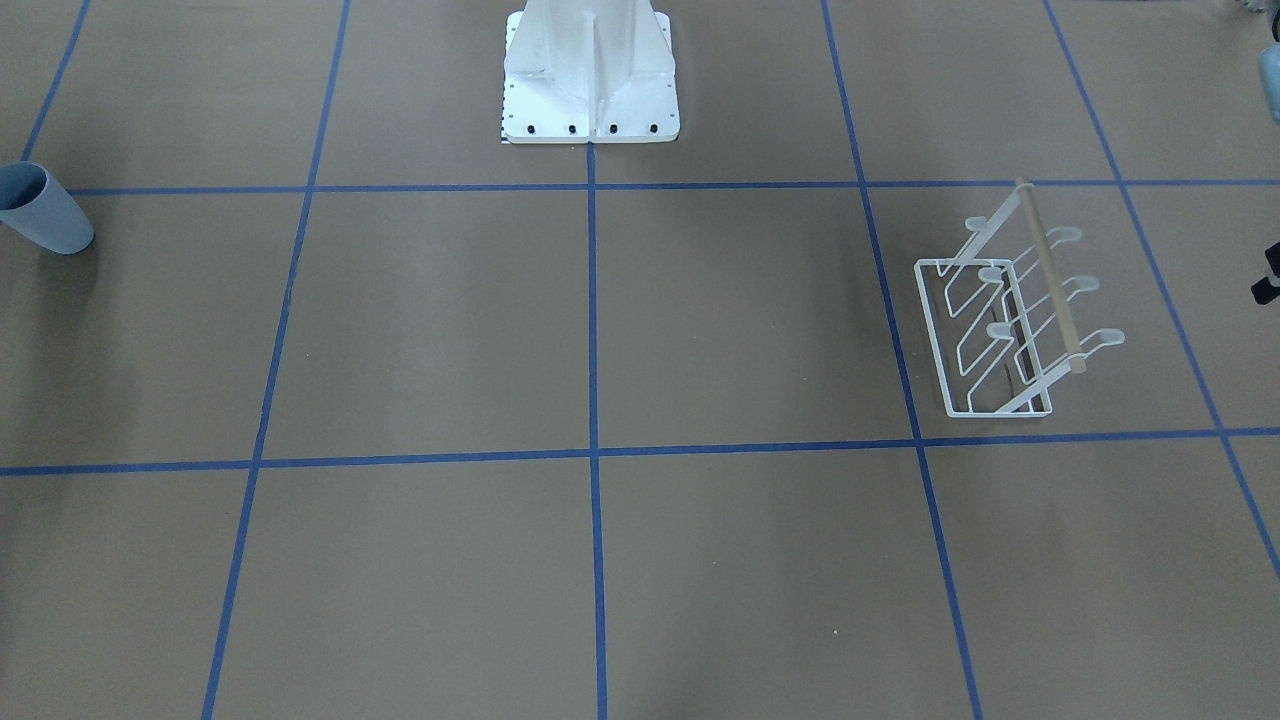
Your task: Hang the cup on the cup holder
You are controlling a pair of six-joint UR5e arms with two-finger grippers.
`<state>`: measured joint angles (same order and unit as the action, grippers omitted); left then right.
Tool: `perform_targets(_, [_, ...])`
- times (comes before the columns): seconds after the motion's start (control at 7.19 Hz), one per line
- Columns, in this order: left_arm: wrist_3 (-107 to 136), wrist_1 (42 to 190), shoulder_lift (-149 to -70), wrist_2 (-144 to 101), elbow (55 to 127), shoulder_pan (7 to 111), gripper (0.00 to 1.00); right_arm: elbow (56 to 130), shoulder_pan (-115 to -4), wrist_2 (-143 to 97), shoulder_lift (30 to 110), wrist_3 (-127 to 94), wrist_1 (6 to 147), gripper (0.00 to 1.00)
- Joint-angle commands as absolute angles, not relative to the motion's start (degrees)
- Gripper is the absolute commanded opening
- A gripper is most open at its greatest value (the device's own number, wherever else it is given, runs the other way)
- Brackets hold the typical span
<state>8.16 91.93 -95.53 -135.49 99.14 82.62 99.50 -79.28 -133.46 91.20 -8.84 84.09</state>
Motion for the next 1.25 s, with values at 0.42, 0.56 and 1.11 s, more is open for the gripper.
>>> perform_targets(0.42, [8.7, 91.9, -95.4, -135.5, 99.1, 82.6, 0.98, 99.0, -77.3, -133.7, 93.4, -8.4, 75.7, 1.0])
perform_targets(0.56, [8.7, 91.9, -95.5, -135.4, 99.1, 82.6, 0.98, 98.9, -77.2, -133.7, 93.6, -8.6, 74.7, 1.0])
perform_targets(1.11, [8.8, 92.0, -95.5, -135.6, 99.2, 82.5, 0.98, 102.4, -77.3, -135.0, 96.9, -8.7, 74.6, 1.0])
